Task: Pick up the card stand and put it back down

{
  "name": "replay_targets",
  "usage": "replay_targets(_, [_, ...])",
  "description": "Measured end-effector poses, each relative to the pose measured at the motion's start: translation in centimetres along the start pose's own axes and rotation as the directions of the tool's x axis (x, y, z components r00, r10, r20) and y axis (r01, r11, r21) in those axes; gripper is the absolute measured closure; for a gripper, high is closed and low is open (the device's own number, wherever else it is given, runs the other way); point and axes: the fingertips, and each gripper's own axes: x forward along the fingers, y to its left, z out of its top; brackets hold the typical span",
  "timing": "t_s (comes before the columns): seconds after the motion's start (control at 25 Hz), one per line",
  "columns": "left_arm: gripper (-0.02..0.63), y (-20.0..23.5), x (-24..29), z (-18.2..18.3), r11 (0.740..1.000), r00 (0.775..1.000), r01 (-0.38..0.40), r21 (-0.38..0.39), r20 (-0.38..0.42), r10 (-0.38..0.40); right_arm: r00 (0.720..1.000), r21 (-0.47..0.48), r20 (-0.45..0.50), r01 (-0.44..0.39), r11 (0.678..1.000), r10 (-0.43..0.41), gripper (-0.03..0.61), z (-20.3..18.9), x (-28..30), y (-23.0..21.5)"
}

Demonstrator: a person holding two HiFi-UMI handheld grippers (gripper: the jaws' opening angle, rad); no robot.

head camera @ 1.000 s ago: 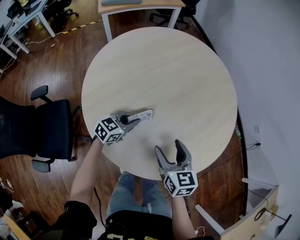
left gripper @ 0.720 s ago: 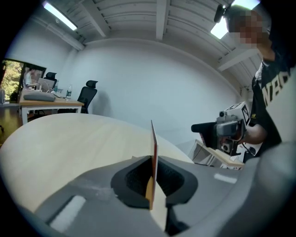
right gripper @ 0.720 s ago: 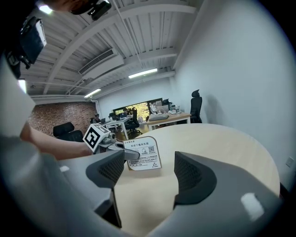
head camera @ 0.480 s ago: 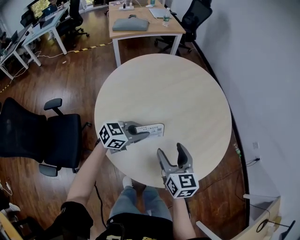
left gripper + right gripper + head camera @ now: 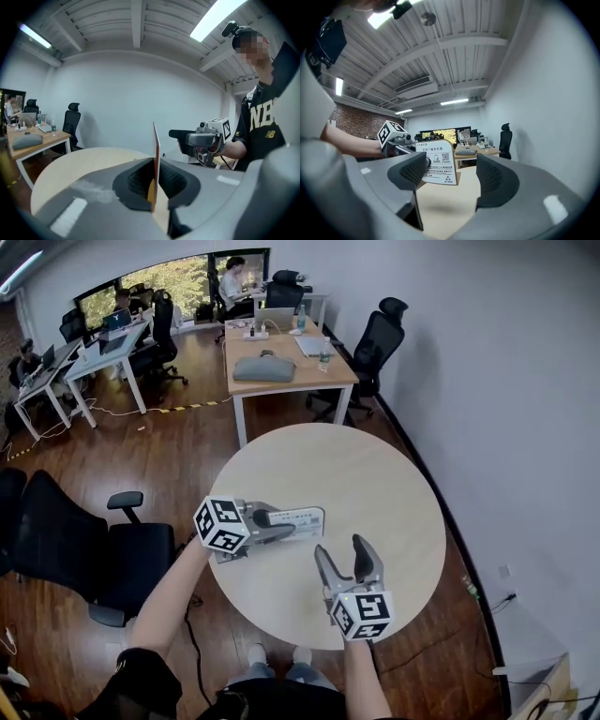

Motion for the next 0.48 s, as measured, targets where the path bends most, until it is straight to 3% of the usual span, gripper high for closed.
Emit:
replay_targets(0.24, [0.597,0.2,-4.1,5.0,0.996,0.996,-0.083,0.025,-0.037,0.084,0.996,-0.041,0.086,-0.004,0.999,0.008,0.241,4.8,-0.1,0.6])
replay_targets(0.48, [0.594,-3.2,-6.9,9.8,0.997,0.996,-0.074,0.035,0.056,0.072,0.986,-0.045,0.167,0.004,0.999,0.004,0.245,8.0,-1.6,0.7])
